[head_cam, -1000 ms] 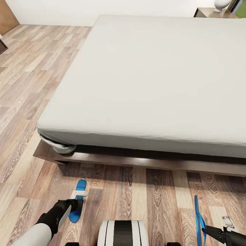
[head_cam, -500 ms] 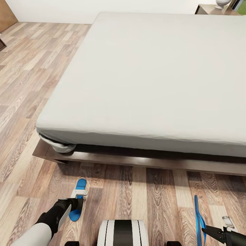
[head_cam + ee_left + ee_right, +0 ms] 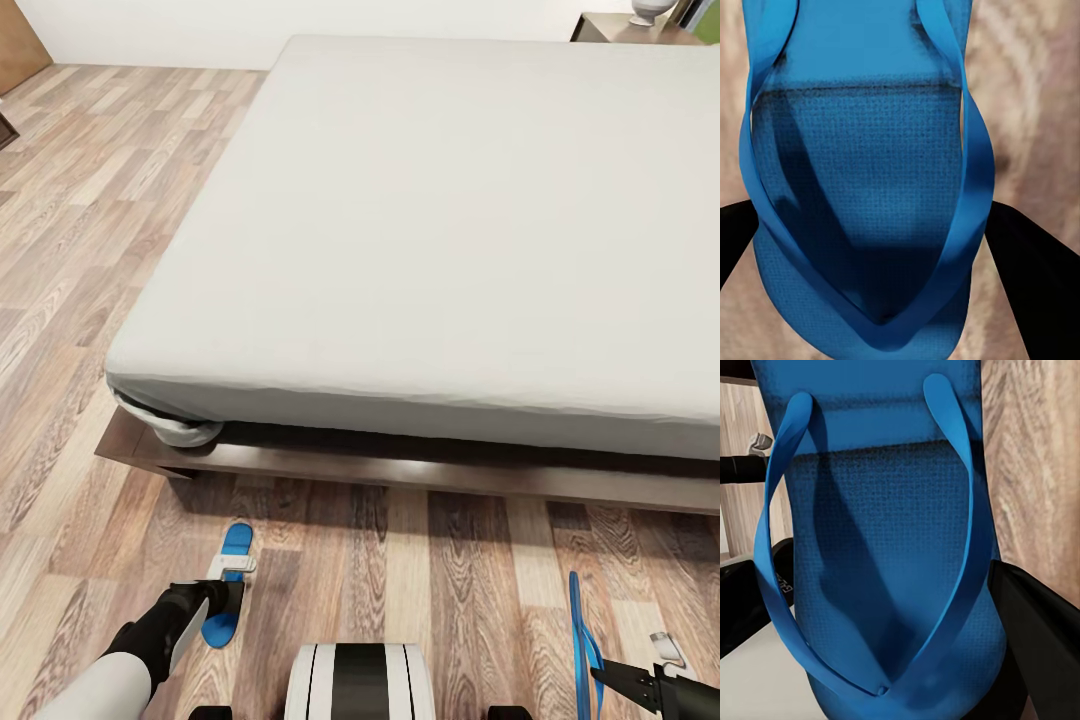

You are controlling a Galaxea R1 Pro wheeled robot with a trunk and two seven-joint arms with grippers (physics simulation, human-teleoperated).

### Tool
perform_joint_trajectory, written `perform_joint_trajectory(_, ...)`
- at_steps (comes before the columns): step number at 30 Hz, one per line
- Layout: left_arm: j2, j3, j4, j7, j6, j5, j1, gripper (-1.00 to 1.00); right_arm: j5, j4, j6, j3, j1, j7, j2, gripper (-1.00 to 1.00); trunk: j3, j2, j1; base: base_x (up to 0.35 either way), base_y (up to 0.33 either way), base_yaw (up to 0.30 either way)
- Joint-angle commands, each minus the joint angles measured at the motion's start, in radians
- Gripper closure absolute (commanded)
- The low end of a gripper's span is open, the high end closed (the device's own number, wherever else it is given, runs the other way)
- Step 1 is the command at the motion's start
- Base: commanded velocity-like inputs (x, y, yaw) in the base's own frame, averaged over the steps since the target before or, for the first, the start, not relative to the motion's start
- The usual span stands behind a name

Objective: In the bedroom, move the book from the bed onto either nightstand, and place the two sandals side by side next to the bed.

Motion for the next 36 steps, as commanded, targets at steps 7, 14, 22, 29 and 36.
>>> perform_joint_trajectory(7, 0.000, 0.003, 0.014, -0.003, 0.005, -0.009, 0.001, 1.00, 0.005, 0.000, -0.005, -0.005, 0.000, 0.002, 0.000, 1.00, 0.003, 0.000, 0.000, 0.000, 0.000, 0.000)
perform_joint_trajectory(14, 0.000, 0.003, 0.014, -0.003, 0.006, -0.009, 0.001, 1.00, 0.005, 0.000, -0.005, -0.005, 0.000, 0.002, 0.000, 1.00, 0.011, 0.001, -0.001, 0.000, 0.000, 0.000)
perform_joint_trajectory(22, 0.000, 0.002, 0.014, -0.003, 0.006, -0.010, 0.001, 1.00, 0.005, 0.000, -0.005, -0.005, 0.000, 0.002, 0.000, 1.00, 0.011, 0.001, -0.001, 0.000, 0.000, 0.000)
perform_joint_trajectory(29, 0.000, 0.003, 0.014, -0.003, 0.006, -0.010, 0.001, 1.00, 0.005, 0.000, -0.005, -0.005, 0.000, 0.002, 0.001, 1.00, 0.011, 0.001, -0.001, 0.000, 0.000, 0.000)
perform_joint_trajectory(36, 0.000, 0.003, 0.014, -0.004, 0.006, -0.010, 0.001, -1.00, 0.005, 0.000, -0.005, -0.005, 0.000, 0.002, 0.000, 1.00, 0.011, 0.001, -0.001, 0.000, 0.000, 0.000)
